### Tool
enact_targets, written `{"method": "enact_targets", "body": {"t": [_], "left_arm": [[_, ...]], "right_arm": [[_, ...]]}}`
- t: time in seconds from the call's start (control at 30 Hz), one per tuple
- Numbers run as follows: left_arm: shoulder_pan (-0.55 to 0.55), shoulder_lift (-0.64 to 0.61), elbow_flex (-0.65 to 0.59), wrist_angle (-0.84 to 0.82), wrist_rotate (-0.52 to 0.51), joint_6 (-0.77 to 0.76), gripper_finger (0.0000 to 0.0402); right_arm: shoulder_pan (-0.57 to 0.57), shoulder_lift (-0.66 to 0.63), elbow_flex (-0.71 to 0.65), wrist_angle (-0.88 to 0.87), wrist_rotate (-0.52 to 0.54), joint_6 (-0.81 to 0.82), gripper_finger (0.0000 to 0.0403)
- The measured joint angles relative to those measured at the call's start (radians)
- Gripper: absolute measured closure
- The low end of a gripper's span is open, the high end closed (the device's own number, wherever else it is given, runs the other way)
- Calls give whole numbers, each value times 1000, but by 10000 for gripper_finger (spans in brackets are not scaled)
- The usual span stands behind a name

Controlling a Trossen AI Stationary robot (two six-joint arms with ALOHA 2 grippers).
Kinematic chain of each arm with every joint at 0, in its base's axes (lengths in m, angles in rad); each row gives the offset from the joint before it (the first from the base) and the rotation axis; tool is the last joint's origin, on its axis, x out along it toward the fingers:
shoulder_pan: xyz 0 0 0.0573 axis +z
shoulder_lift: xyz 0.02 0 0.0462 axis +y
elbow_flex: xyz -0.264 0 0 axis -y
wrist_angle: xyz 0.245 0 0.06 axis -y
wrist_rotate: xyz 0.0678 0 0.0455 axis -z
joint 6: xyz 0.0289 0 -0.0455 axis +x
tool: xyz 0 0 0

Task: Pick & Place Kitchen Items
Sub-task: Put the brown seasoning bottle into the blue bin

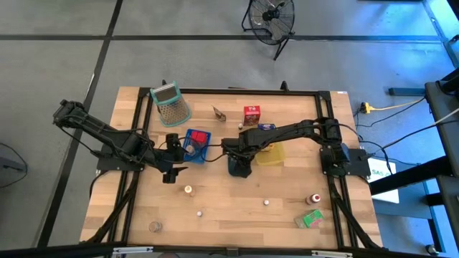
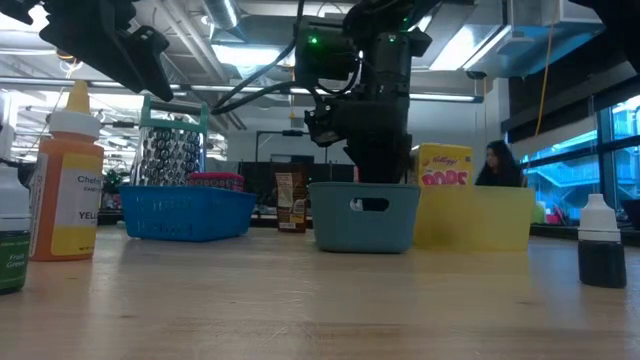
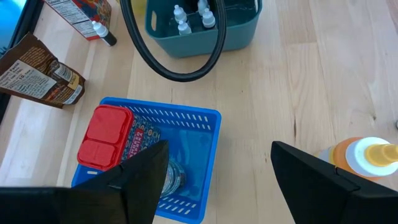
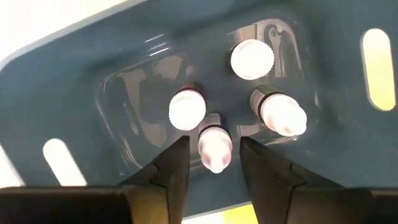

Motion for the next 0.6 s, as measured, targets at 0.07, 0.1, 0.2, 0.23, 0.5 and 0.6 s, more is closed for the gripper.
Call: {"method": "enact_targets", "body": {"t": [0.07, 0.1, 0.2, 0.23, 0.5, 0.6], "left_arm": [[0, 0, 0, 0, 0, 0, 123], [0, 0, 0, 0, 0, 0, 123], [0, 0, 0, 0, 0, 0, 123], [0, 0, 0, 0, 0, 0, 123], [0, 0, 0, 0, 0, 0, 123], [0, 0, 0, 0, 0, 0, 123]], "right_arm": [[0, 0, 0, 0, 0, 0, 255], [0, 0, 0, -1, 0, 0, 254], [0, 0, 0, -13, 0, 4, 252], [2, 0, 0, -18, 0, 5, 251], [0, 0, 4, -40, 3, 6, 251], [0, 0, 34, -62, 3, 6, 251]]}}
